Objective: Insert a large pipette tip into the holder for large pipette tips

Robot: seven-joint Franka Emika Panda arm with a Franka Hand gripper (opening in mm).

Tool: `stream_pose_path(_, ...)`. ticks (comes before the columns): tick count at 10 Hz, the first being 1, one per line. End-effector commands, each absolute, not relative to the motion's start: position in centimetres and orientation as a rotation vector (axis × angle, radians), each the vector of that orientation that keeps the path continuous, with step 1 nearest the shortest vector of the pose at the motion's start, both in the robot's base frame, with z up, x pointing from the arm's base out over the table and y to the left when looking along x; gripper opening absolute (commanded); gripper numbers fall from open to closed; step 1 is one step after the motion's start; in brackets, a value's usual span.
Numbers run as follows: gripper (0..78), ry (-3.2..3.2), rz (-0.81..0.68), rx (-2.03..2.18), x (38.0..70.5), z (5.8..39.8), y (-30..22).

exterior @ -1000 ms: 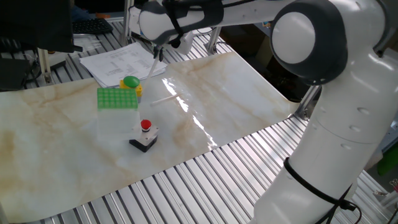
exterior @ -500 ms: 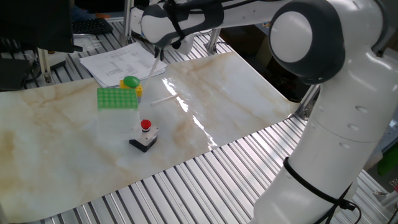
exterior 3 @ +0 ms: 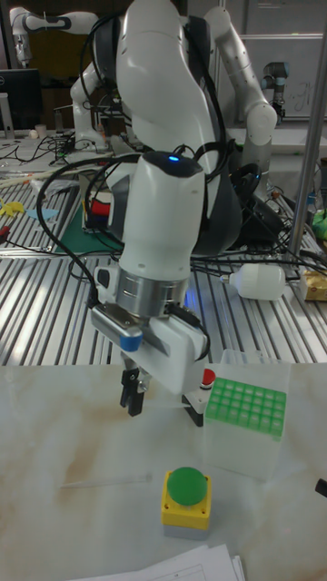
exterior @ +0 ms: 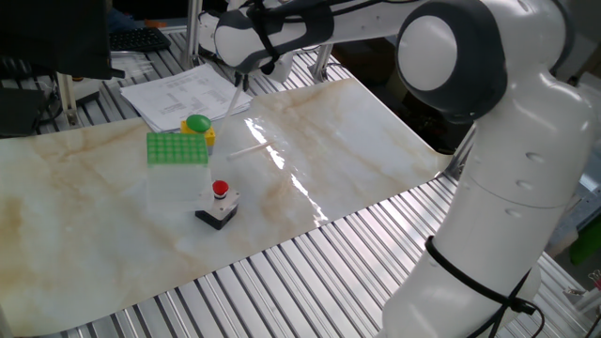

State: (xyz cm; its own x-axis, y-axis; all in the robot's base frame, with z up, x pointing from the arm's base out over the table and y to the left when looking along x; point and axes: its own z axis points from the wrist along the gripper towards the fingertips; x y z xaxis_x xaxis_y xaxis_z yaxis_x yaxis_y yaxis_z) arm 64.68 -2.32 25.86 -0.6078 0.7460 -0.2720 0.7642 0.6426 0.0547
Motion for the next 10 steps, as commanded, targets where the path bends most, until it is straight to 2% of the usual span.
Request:
stream_pose_path(1, 1.1, 2.579, -0.097, 1.246, 64.7, 26.06, -2.5)
stream_pose_path(7, 1.1, 2.649, -0.06, 1.209, 64.73, 26.03, -2.57)
stream_pose_path(10, 1.1, 2.754, 0.039, 1.143, 64.73, 26.03, -2.57)
